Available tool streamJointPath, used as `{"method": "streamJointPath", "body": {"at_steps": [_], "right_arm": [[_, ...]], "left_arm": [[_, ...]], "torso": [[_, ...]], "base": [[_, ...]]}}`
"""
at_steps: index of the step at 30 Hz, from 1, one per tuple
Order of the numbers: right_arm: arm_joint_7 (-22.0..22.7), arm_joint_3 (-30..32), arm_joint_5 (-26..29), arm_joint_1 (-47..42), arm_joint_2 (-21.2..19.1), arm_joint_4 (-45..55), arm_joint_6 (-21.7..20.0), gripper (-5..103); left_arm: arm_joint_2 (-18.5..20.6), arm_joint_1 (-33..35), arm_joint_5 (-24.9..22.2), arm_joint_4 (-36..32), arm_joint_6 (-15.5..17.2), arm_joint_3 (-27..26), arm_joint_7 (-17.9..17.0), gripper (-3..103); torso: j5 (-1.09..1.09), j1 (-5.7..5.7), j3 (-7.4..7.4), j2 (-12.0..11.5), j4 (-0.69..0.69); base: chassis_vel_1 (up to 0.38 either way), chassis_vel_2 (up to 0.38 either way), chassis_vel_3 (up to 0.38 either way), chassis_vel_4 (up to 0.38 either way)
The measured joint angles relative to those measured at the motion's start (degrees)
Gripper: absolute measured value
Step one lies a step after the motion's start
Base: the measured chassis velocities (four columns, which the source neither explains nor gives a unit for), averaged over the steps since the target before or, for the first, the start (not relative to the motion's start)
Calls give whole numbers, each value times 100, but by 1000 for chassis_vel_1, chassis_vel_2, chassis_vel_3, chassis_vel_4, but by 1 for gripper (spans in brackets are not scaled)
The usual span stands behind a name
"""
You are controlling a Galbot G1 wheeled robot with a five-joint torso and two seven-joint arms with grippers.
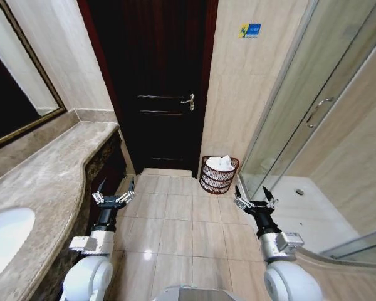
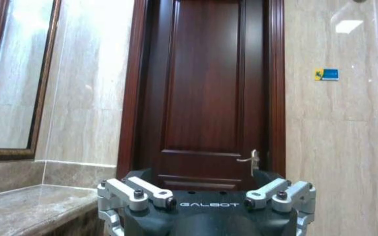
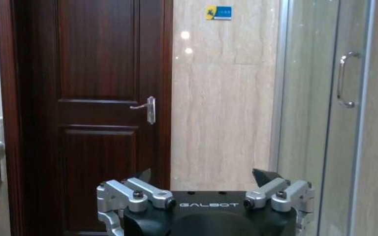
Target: Discard the used towel into the hamper.
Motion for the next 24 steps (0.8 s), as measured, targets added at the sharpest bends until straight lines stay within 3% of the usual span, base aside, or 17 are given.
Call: {"method": "streamJointPath", "body": {"at_steps": [17, 24], "right_arm": [[3, 4, 11, -6, -8, 42, 8, 100], [168, -41, 153, 10, -5, 1, 151, 100]], "left_arm": [[-16, 26, 176, -42, 87, -12, 30, 100], [-23, 10, 110, -10, -70, 13, 31, 100]], "torso": [[0, 0, 0, 0, 0], [0, -2, 0, 0, -1]], "base": [[62, -95, -87, 69], [35, -112, -114, 31]]}}
